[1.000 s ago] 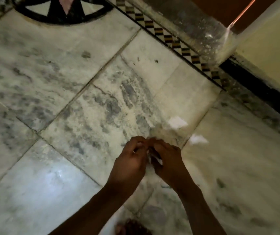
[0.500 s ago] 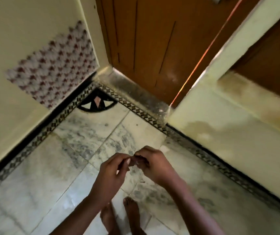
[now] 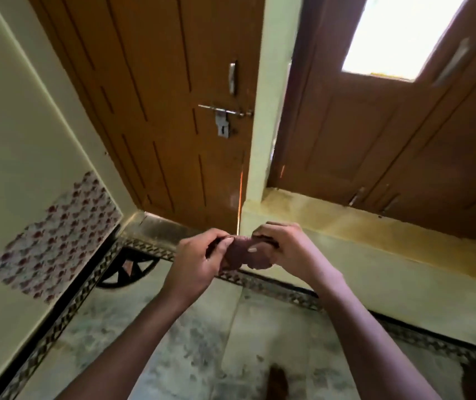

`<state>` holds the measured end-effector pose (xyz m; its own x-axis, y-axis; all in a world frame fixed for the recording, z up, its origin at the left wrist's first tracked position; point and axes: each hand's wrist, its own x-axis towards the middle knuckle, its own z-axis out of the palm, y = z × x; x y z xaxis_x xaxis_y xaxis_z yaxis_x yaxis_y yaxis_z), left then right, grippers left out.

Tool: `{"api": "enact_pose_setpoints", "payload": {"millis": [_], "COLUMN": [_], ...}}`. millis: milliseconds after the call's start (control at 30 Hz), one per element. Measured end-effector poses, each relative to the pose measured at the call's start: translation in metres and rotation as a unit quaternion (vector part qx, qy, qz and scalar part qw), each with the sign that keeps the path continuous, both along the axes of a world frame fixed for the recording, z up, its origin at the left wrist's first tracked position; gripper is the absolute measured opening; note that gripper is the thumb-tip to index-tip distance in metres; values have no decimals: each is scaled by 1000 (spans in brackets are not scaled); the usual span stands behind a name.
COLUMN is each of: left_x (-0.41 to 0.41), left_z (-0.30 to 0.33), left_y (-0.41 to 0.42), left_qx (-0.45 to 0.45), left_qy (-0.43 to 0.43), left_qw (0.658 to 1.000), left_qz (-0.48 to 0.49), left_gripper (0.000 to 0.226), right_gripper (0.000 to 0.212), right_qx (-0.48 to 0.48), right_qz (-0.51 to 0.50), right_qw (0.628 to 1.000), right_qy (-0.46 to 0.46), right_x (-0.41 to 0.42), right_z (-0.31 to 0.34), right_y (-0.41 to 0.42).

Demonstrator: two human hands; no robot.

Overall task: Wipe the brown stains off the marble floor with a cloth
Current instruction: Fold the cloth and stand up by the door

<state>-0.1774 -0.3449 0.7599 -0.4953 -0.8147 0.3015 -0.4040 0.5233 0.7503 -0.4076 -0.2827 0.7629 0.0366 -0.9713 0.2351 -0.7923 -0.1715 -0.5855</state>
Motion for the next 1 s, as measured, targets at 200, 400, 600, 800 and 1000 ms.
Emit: {"api": "enact_pose_setpoints", "payload": {"millis": [200,400,600,800,1000], "left_x": [-118,-198,-256,-293,-332], "left_z": [5,-22,-61,-106,-142], "left_y": [-13,-36,-91,-164,-249], "left_qx": [-14,-21,47,169,152], "left_qy": [-11,-74,-157,-164,-93], "left_qw": [1000,997,986,971,984], "left_qz": [-21,-20,-29,-34,-9], "left_gripper": [12,11,12,13,15], "right_gripper": [23,24,32,33,27], "right_qx": [-27,-14,70,149,113], "right_qz": [-46,-86,-151,-199,-254], "right_qw": [998,993,976,942,945], "right_qy": [-38,-82,-138,-226,-171], "right_x": [-109,-182,-229,-255,-283], "right_z": [8,-18,-71,-113,-155], "right_y": [8,-3,-39,-105,-200]}}
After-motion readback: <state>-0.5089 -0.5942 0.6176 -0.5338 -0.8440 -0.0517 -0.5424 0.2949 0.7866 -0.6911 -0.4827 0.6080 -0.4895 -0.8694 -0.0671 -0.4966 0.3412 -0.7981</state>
